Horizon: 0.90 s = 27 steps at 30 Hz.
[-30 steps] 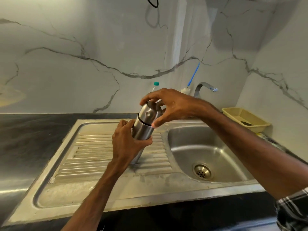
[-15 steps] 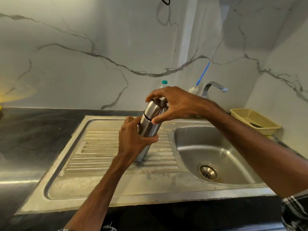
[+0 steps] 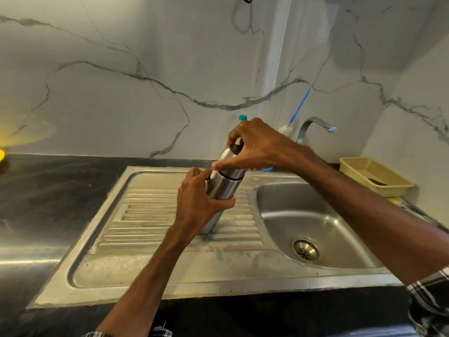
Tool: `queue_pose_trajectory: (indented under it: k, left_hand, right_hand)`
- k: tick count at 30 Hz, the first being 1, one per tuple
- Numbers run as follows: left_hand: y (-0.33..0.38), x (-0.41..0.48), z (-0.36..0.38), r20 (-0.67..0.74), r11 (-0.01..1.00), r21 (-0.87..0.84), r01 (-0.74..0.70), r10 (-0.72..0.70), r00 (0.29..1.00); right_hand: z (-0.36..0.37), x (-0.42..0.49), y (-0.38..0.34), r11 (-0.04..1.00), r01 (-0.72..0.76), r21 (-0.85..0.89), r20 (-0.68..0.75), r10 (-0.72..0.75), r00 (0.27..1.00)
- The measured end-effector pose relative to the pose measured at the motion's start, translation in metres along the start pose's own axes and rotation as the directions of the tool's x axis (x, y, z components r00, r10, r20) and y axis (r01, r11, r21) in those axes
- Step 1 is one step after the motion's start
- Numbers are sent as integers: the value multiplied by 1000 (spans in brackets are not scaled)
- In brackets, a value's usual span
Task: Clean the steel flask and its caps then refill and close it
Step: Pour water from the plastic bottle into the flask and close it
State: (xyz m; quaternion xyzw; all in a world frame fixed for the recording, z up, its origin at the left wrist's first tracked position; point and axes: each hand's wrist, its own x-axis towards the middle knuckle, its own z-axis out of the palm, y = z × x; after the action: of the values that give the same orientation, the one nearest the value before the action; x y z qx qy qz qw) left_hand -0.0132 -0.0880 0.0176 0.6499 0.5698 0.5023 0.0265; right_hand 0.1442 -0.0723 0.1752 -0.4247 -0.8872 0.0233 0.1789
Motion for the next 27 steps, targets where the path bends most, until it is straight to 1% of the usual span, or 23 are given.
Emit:
queue_pose_trajectory:
  k: [1, 2, 3, 5, 6, 7, 8, 10, 13, 14, 16, 17, 18, 20, 21, 22, 23, 25, 27]
  left_hand:
    - [1, -1, 0, 4, 1000, -2, -4, 4, 1000]
    - [1, -1, 0, 6, 1000, -4, -7, 7, 1000]
    - [1, -1, 0, 5, 1000, -9, -10, 10, 1000]
    - [-1, 0, -1, 7, 1000, -18, -10, 10, 1000]
    - [-1, 0, -1, 12, 1000, -16, -6, 6, 1000]
    - [-1, 1, -2, 14, 1000, -15, -6, 6, 1000]
    - [-1, 1, -2, 13, 1000, -16, -8, 8, 1000]
    - [0, 1, -2, 3, 1000, -15, -8, 8, 1000]
    - [1, 0, -1, -4, 1000, -12, -2, 2, 1000]
    - [2, -1, 0, -5, 1000, -15, -5, 4, 1000]
    - [2, -2, 0, -4, 1000, -12, -7, 7, 1000]
    - [2, -3, 1, -3, 1000, -11, -8, 8, 1000]
    - [2, -2, 1, -1, 1000, -16, -7, 7, 1000]
    - [-1, 0, -2, 2, 999, -33, -6, 7, 1000]
    - [-2, 1, -3, 5, 999, -34, -6, 6, 1000]
    - [-4, 2, -4, 8, 1000, -30, -2, 3, 1000]
    - [-5, 3, -5, 11, 1000, -27, 1, -1, 1000]
    - [-5, 2, -5, 9, 1000, -26, 4, -4, 1000]
    - [-4, 1, -3, 3, 1000, -24, 5, -5, 1000]
  right_hand:
    - [0, 2, 1, 998, -50, -30, -26, 49, 998]
    - [-2, 3, 2, 996, -70, -57, -26, 69, 997]
    - [-4, 4, 3, 996, -55, -64, 1, 56, 998]
    - [-11, 0, 3, 1000, 17, 11, 131, -18, 991]
    - [-14, -1, 3, 997, 60, 50, 168, -68, 983]
    - [-14, -2, 2, 994, 88, 69, 163, -99, 982]
    - [-13, -2, 1, 992, 98, 78, 125, -107, 986]
    - [-11, -2, -1, 994, 68, 86, 15, -69, 997]
    - [-3, 1, -5, 991, -71, 109, -77, 80, 994]
    - [1, 2, -6, 989, -119, 89, -95, 128, 987]
    - [5, 7, -8, 981, -186, -51, -122, 179, 976]
    - [5, 7, -7, 979, -182, -87, -104, 173, 979]
    - [2, 5, -6, 986, -157, -63, -49, 154, 987]
    - [-10, -2, -6, 994, -81, 79, 118, 71, 990]
    - [-14, -4, -5, 990, -38, 139, 174, 13, 985]
    - [-16, -6, -4, 986, 2, 168, 180, -32, 983]
    - [-15, -7, -3, 984, 28, 178, 150, -55, 987]
    - [-12, -8, -4, 984, 29, 177, 73, -43, 996]
    - [-11, -9, -9, 986, 1, 169, 33, -7, 999]
